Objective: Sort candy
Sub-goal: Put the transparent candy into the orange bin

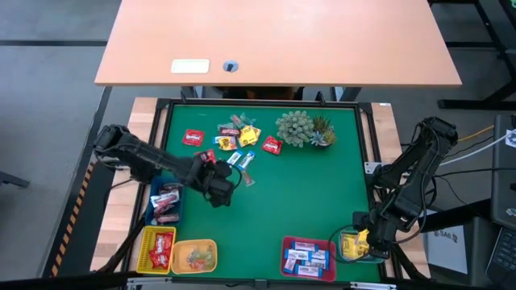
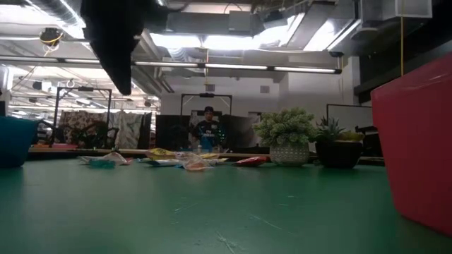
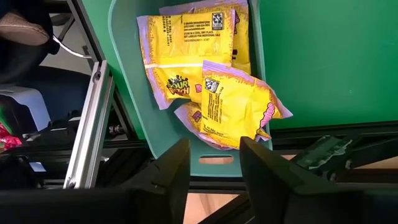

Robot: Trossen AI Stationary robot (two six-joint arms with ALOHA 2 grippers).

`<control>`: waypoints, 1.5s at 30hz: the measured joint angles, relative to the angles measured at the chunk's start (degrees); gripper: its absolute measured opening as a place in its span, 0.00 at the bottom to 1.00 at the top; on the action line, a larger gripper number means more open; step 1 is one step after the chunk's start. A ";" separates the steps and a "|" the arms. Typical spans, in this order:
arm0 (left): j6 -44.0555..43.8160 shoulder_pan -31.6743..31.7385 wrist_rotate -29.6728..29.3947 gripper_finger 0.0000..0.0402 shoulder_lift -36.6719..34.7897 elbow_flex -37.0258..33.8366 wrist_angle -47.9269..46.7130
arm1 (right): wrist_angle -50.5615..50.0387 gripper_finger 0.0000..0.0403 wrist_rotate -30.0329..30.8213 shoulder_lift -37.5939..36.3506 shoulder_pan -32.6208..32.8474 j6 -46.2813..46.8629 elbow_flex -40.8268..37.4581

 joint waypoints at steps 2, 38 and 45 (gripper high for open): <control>6.86 2.56 3.10 0.52 -0.02 0.00 -0.01 | 0.00 0.34 0.02 0.00 0.00 0.00 0.00; 36.72 13.54 10.75 0.52 0.28 -21.42 20.93 | 0.11 0.34 5.03 0.02 0.00 -0.04 -0.02; 36.59 16.15 12.21 0.52 0.28 -22.58 24.14 | 0.16 0.34 5.03 0.02 0.00 0.05 -0.02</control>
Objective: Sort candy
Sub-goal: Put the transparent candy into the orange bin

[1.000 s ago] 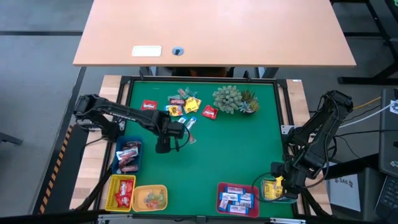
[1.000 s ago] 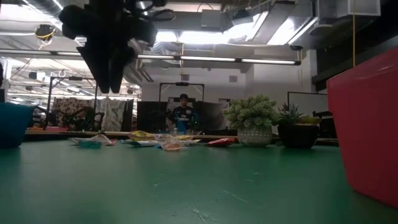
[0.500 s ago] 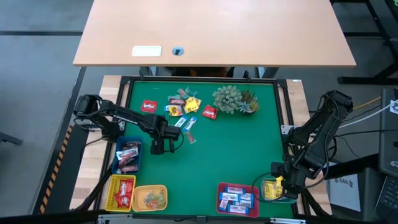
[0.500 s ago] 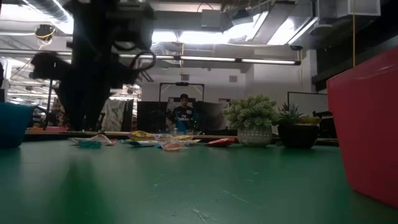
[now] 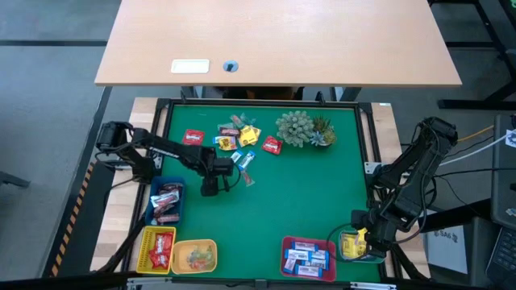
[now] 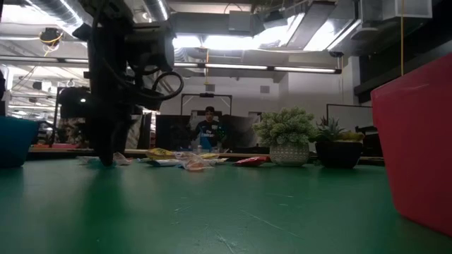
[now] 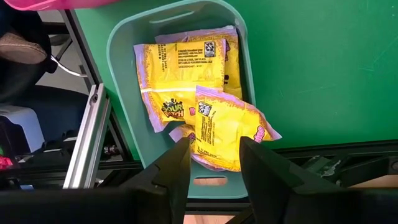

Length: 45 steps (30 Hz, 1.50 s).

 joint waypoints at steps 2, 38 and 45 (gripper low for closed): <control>-0.35 0.64 1.21 0.50 0.00 0.00 0.01 | 0.15 0.34 -0.01 0.00 0.00 0.01 0.00; -23.07 -0.53 27.20 0.08 0.00 0.00 25.11 | 4.17 0.34 -0.02 0.00 0.00 0.17 0.00; -38.33 -9.10 38.62 0.08 0.00 0.00 36.00 | 4.58 0.34 1.11 0.00 0.00 0.17 0.00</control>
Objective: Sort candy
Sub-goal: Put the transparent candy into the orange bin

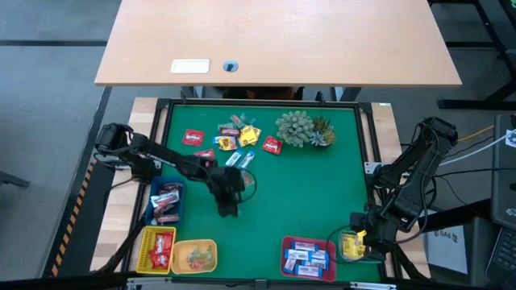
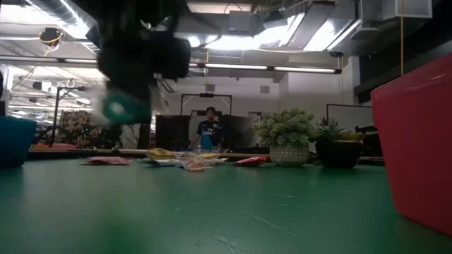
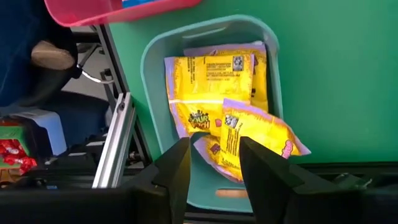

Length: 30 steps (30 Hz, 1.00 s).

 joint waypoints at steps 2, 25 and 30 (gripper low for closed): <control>-5.13 -3.40 0.47 0.08 0.00 0.00 3.17 | 0.00 0.34 0.65 0.00 0.00 0.00 0.00; -40.87 -30.25 -4.18 0.08 -0.02 0.02 2.87 | -0.04 0.34 2.38 0.00 0.00 0.00 0.00; -43.07 -30.43 -4.54 0.12 -0.02 0.02 0.46 | -0.07 0.34 2.41 0.00 0.00 0.00 0.00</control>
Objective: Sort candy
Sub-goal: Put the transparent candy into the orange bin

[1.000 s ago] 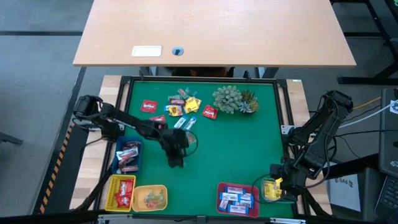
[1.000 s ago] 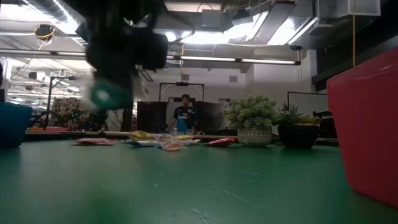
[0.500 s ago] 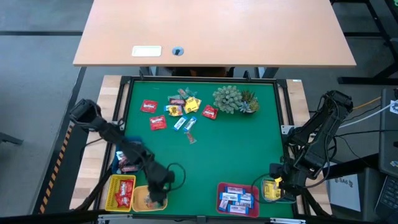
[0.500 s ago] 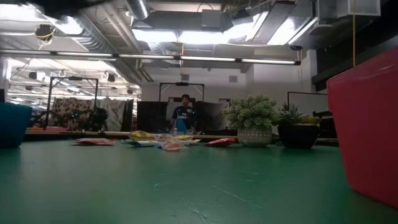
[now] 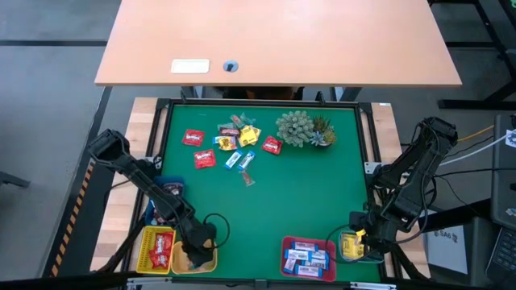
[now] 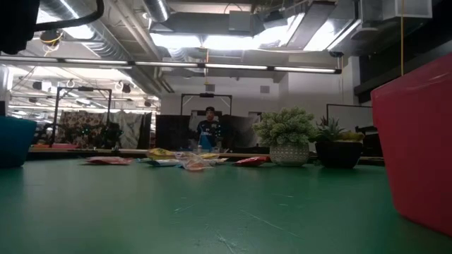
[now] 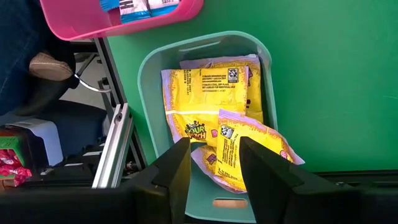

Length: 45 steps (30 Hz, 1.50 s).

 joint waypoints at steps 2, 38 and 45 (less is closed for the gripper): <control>0.00 -0.04 -0.08 0.17 0.00 0.00 0.00 | 0.00 0.34 0.00 0.00 0.00 0.00 0.00; -15.96 -8.68 -14.68 0.37 -5.77 0.04 12.82 | 0.00 0.34 1.00 0.00 0.02 -0.02 0.00; -23.56 -13.15 -18.86 0.37 -0.89 0.83 16.32 | 0.17 0.34 3.41 0.00 0.02 0.00 0.00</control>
